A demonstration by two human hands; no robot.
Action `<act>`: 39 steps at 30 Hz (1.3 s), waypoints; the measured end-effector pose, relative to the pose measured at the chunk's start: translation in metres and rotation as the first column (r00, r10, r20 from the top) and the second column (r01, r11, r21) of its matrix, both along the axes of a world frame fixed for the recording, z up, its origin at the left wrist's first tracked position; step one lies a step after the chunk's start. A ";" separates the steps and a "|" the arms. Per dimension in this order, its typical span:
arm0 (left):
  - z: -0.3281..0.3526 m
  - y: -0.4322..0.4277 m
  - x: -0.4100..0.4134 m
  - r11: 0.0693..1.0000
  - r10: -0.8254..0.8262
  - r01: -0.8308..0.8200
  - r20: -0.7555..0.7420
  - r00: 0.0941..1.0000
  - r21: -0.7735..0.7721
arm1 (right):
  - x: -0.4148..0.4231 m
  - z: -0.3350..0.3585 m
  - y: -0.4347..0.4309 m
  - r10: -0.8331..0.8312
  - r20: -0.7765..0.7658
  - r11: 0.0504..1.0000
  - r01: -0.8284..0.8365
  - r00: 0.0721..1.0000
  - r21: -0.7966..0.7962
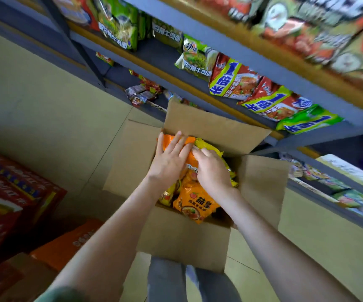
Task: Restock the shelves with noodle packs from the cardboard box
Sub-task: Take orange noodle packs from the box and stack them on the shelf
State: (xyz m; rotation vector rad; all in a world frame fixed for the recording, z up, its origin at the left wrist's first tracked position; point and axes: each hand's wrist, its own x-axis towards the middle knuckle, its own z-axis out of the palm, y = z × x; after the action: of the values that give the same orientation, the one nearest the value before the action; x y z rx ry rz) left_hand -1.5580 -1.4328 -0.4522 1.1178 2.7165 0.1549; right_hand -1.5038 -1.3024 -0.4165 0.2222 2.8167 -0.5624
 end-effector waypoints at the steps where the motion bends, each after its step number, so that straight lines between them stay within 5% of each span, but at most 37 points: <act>1: 0.018 0.001 -0.004 0.999 -0.038 0.040 -0.067 0.997 0.034 | 0.005 0.021 0.006 0.034 -0.055 0.999 -0.032 0.998 0.035; 3: 0.065 0.009 -0.014 0.989 -0.128 0.135 -0.102 0.986 0.058 | 0.016 0.057 0.019 0.057 -0.205 0.985 -0.022 0.977 0.170; 6: 0.140 0.031 -0.016 0.990 -0.126 0.122 0.060 0.990 0.074 | 0.038 0.121 0.034 0.025 -0.296 0.939 0.079 0.955 0.334; 12: 0.285 0.069 -0.021 0.971 -0.094 0.038 0.226 0.970 0.237 | 0.077 0.226 0.038 0.180 -0.200 0.765 -0.009 0.963 0.644; 16: 0.370 0.083 -0.028 0.972 -0.154 0.078 0.352 0.923 0.221 | 0.068 0.290 0.050 0.178 -0.270 0.780 0.032 0.946 0.624; 29: 0.500 0.073 -0.024 0.953 -0.259 0.217 0.204 0.944 0.210 | 0.044 0.403 0.060 0.233 -0.463 0.739 0.154 0.855 0.656; 35: 0.519 0.067 -0.029 0.952 -0.242 0.259 -0.117 0.963 0.164 | 0.015 0.434 0.067 0.154 -0.546 0.883 0.134 0.823 0.450; 39: 0.520 0.058 -0.040 0.906 -0.158 0.329 -0.508 0.847 0.267 | -0.007 0.448 0.074 0.100 -0.628 0.896 0.205 0.771 0.394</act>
State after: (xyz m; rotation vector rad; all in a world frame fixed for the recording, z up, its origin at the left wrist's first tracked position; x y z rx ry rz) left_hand -1.5984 -1.3747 0.0677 1.8158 2.9972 0.3742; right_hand -1.5108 -1.2282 0.0316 0.2298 3.5996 0.0491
